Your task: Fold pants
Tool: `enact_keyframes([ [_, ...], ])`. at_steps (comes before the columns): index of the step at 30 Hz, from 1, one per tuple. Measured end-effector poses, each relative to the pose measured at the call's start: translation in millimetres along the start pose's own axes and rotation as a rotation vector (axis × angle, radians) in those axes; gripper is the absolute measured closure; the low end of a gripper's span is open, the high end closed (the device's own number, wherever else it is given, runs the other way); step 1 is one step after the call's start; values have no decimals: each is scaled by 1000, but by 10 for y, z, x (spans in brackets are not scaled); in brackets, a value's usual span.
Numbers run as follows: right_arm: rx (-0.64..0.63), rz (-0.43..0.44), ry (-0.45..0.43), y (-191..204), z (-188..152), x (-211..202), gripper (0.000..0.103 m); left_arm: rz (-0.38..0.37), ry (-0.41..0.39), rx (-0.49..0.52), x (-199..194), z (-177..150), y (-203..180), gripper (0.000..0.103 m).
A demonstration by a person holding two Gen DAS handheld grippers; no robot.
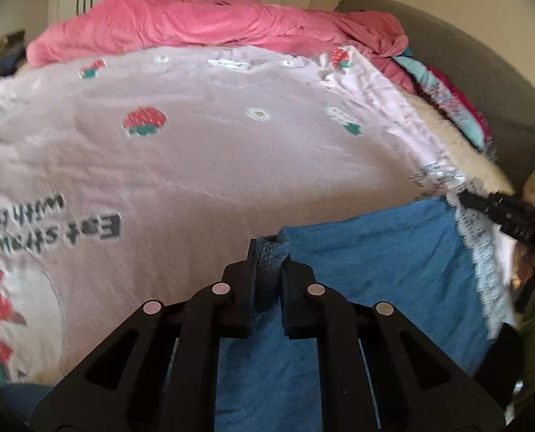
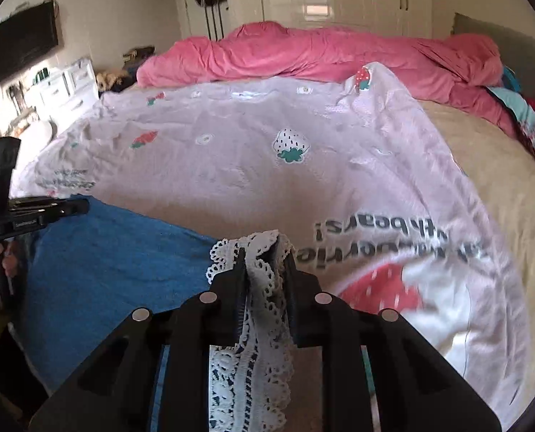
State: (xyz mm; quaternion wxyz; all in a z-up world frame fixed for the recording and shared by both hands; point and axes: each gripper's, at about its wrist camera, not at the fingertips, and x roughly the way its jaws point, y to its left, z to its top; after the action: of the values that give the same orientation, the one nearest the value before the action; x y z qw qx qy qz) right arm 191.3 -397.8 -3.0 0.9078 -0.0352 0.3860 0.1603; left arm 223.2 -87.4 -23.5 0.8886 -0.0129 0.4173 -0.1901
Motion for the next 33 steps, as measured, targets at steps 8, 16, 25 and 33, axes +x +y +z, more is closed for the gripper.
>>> enact_keyframes([
  [8, -26, -63, 157, -62, -64, 579, 84, 25, 55, -27, 346, -145, 137, 96],
  [16, 96, -65, 83, -256, -126, 232, 61, -3, 32, -71, 189, -157, 237, 75],
  [25, 97, -75, 6, 20, -769, -690, 52, -7, -31, -82, -657, -658, 201, 56],
  [33, -78, -4, 8, 835, -874, -790, 49, 52, -13, -37, -992, -987, 162, 39],
])
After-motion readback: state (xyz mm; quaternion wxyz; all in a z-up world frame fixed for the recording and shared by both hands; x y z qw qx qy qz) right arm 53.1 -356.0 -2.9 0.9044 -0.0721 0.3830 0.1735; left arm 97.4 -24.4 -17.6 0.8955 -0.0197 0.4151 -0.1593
